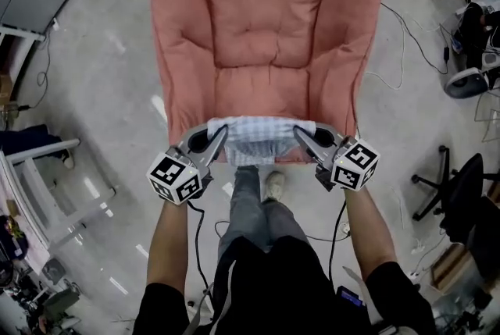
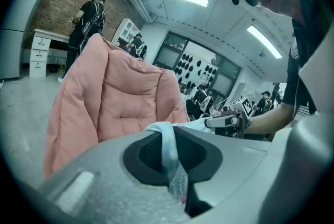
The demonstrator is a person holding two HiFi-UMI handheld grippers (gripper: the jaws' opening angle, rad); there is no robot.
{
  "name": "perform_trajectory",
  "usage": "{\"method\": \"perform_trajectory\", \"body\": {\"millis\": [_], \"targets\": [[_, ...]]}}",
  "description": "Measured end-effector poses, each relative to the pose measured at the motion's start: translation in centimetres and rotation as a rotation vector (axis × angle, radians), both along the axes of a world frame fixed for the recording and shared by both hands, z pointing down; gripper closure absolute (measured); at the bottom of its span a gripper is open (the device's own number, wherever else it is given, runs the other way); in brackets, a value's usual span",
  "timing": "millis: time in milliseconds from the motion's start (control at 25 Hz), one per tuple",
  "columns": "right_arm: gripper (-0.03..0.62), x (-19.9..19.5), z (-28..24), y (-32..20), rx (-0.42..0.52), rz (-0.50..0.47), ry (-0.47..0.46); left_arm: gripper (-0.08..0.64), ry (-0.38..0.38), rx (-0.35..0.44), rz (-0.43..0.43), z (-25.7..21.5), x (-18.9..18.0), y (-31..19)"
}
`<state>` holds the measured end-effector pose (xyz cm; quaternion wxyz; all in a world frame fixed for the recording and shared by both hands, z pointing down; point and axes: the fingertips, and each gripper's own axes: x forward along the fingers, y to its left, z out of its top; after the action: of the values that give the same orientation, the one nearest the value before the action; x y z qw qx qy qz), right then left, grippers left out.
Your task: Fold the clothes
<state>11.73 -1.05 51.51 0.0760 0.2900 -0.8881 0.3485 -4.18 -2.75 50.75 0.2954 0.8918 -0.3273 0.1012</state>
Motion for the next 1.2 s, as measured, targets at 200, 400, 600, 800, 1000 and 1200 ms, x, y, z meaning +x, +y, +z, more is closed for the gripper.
{"method": "perform_trajectory", "body": {"millis": [200,400,600,800,1000,1200], "targets": [[0.58,-0.1,1.8,-5.2,-0.012,0.049,0.047,0.529,-0.05,-0.013,0.099,2.2,0.4,-5.3],[0.58,0.0,2.2,-9.7,-0.003,0.114,0.08,0.529,-0.065,-0.03,0.165,3.2,0.5,-9.4],[0.58,1.0,2.2,-12.9,-0.002,0.208,0.074,0.529,-0.065,-0.028,0.22,3.7,1.7,-14.0],[0.58,2.3,4.0,-14.5,0.015,0.246,0.138,0.529,-0.104,-0.022,0.283,5.9,3.4,-16.3],[0.58,2.9,3.9,-17.0,0.036,0.28,0.156,0.529,-0.123,-0.004,0.299,6.1,4.2,-18.7],[0.58,2.5,2.2,-19.1,0.078,0.271,0.157,0.529,-0.125,0.017,0.3,4.8,3.6,-20.4]]}}
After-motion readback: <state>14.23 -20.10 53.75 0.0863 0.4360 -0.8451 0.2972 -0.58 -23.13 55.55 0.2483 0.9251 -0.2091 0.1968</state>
